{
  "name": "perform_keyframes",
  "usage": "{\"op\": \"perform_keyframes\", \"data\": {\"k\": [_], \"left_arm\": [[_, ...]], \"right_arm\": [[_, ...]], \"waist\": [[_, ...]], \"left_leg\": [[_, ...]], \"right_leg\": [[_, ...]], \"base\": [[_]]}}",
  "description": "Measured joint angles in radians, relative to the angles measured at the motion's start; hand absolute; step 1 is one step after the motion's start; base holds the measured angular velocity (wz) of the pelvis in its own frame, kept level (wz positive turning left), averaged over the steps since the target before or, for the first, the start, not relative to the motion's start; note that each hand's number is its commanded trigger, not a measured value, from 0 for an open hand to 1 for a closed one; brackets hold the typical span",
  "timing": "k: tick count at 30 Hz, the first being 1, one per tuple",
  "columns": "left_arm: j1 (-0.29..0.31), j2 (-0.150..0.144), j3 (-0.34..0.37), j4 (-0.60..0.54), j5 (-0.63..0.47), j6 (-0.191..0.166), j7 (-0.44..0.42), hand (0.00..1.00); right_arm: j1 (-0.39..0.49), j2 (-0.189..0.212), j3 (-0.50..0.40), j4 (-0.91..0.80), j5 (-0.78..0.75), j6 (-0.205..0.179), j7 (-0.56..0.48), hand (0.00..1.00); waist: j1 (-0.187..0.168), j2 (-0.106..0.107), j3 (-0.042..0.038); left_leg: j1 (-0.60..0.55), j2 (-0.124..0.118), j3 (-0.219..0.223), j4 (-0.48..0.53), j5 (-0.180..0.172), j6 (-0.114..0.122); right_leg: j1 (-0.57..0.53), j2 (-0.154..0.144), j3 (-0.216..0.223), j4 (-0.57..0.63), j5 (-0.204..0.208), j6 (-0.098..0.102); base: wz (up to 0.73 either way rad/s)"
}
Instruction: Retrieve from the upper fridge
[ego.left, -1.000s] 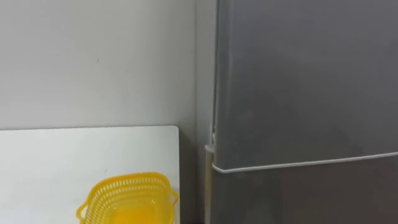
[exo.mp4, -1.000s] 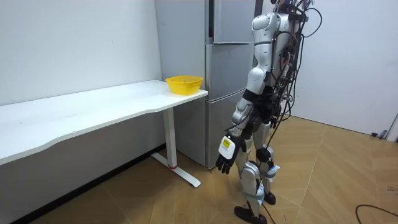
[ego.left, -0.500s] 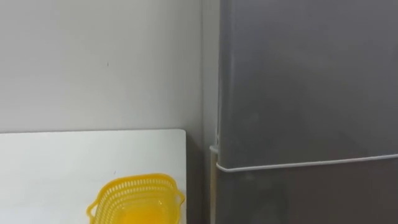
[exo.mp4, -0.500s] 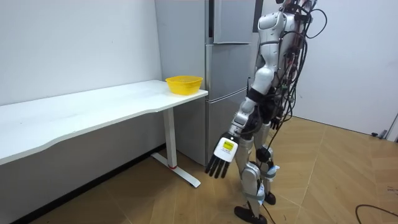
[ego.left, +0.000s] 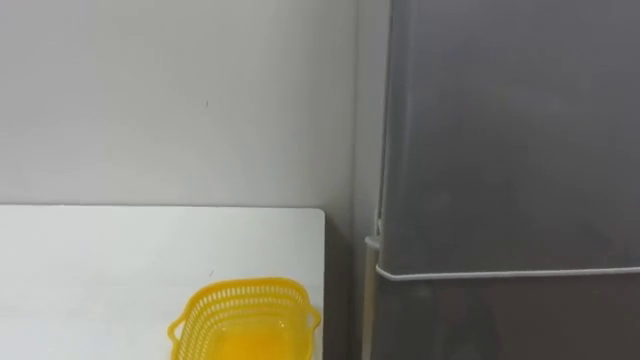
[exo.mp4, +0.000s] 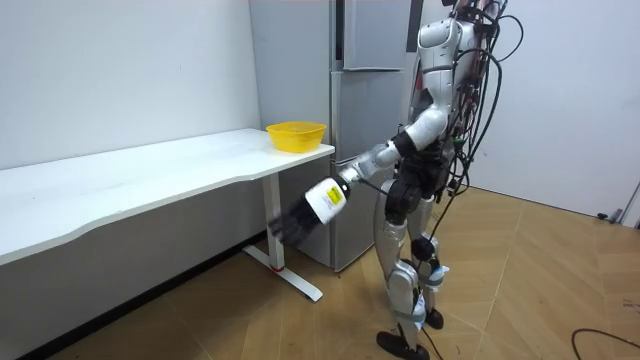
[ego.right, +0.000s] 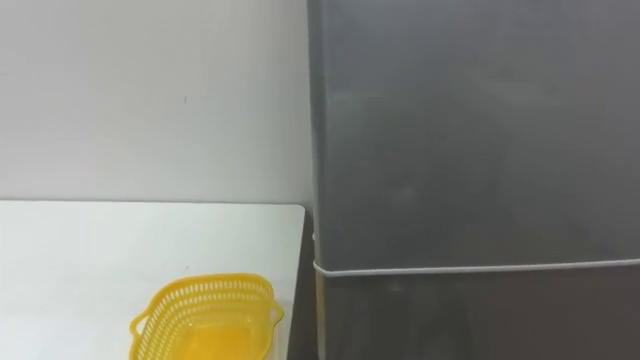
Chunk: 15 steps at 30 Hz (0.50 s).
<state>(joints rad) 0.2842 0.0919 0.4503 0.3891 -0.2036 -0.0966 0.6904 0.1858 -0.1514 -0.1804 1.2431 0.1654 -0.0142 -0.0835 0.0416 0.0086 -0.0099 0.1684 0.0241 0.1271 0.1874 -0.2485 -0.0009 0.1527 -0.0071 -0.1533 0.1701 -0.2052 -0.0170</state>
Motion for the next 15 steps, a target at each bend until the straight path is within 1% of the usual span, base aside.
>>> {"op": "perform_keyframes", "data": {"k": [2,3,4,5,6,7,8,9,10,12,14,15], "left_arm": [[-0.006,0.004,0.008,-0.096,0.0,-0.031,0.047,0.0],[-0.006,0.004,0.013,-0.124,0.0,-0.037,0.055,0.0],[-0.006,0.004,0.018,-0.194,-0.001,-0.04,0.073,0.0],[-0.005,0.009,0.018,-0.255,-0.001,-0.058,0.087,0.0],[-0.005,0.014,0.018,-0.277,-0.001,-0.072,0.089,0.0],[-0.006,0.024,0.018,-0.322,0.001,-0.084,0.093,0.0],[-0.006,0.027,0.018,-0.376,0.003,-0.092,0.091,0.0],[-0.007,0.027,0.017,-0.399,0.002,-0.098,0.088,0.0],[-0.007,0.028,0.017,-0.441,0.001,-0.101,0.079,0.0],[-0.017,0.03,0.011,-0.502,0.001,-0.101,0.058,0.0],[-0.041,0.037,-0.008,-0.604,-0.001,-0.101,0.034,0.0],[-0.043,0.041,-0.014,-0.635,-0.004,-0.101,0.026,0.0]], "right_arm": [[0.003,0.001,-0.001,0.002,-0.023,-0.008,0.0,0.0],[0.003,0.002,-0.001,0.002,-0.034,-0.008,0.001,0.0],[0.009,0.002,-0.001,0.001,-0.056,-0.009,0.003,0.0],[0.015,0.001,-0.001,-0.001,-0.064,-0.01,0.005,0.0],[0.015,0.001,0.0,-0.001,-0.068,-0.01,0.005,0.0],[0.014,0.003,0.0,0.0,-0.071,-0.011,0.007,0.0],[0.015,0.005,0.0,0.0,-0.072,-0.013,0.008,0.0],[0.014,0.006,0.0,0.0,-0.074,-0.015,0.009,0.0],[0.014,0.007,0.001,-0.002,-0.078,-0.017,0.012,0.0],[0.012,0.008,0.006,-0.002,-0.085,-0.018,0.012,0.0],[0.01,0.009,0.006,-0.001,-0.086,-0.02,0.013,0.0],[0.011,0.009,0.006,0.0,-0.086,-0.02,0.013,0.0]], "waist": [[0.002,0.003,-0.0007],[0.001,0.003,-0.0005],[-0.003,0.004,-0.0002],[-0.001,0.005,0.0],[0.001,0.005,0.0004],[0.0,0.007,0.0009],[-0.004,0.007,0.0014],[-0.005,0.008,0.0014],[-0.006,0.006,0.0039],[-0.009,0.008,0.0051],[-0.015,0.005,0.0083],[-0.016,0.005,0.0088]], "left_leg": [[0.0,-0.001,0.0,0.0,0.0,0.0],[0.0,-0.001,0.0,0.0,0.0,0.0],[0.001,-0.001,0.0,0.0,0.0,0.0],[0.003,-0.001,-0.001,0.0,0.0,0.0],[0.005,-0.001,-0.001,0.0,0.0,0.0],[0.008,-0.001,-0.001,0.0,0.0,0.0],[0.009,-0.001,-0.002,0.0,0.0,0.0],[0.008,-0.001,-0.002,0.0,0.0,0.0],[0.008,-0.001,-0.002,0.0,0.0,0.0],[0.007,-0.002,-0.004,0.001,0.0,0.0],[-0.007,-0.006,-0.025,0.006,0.0,0.001],[-0.01,-0.006,-0.028,0.007,0.0,0.001]], "right_leg": [[-0.001,0.0,0.004,0.0,-0.001,0.001],[-0.001,0.0,0.004,-0.001,-0.001,0.001],[0.0,0.0,0.004,-0.001,-0.001,0.001],[0.001,-0.001,0.005,-0.001,-0.001,0.001],[0.002,-0.001,0.006,-0.001,-0.001,0.002],[0.002,0.0,0.009,0.0,-0.001,0.002],[0.003,-0.002,0.01,0.0,-0.001,0.002],[0.003,-0.004,0.009,-0.001,-0.002,0.002],[0.003,-0.007,0.009,-0.002,-0.002,0.003],[0.002,-0.006,0.004,-0.003,-0.003,0.004],[-0.002,-0.007,-0.013,-0.003,-0.003,0.005],[-0.003,-0.007,-0.015,-0.003,-0.003,0.005]], "base": [[-0.05],[0.0],[0.0],[0.0],[-0.06],[-0.07],[-0.05],[0.0],[0.0],[0.05],[0.19],[0.18]]}}
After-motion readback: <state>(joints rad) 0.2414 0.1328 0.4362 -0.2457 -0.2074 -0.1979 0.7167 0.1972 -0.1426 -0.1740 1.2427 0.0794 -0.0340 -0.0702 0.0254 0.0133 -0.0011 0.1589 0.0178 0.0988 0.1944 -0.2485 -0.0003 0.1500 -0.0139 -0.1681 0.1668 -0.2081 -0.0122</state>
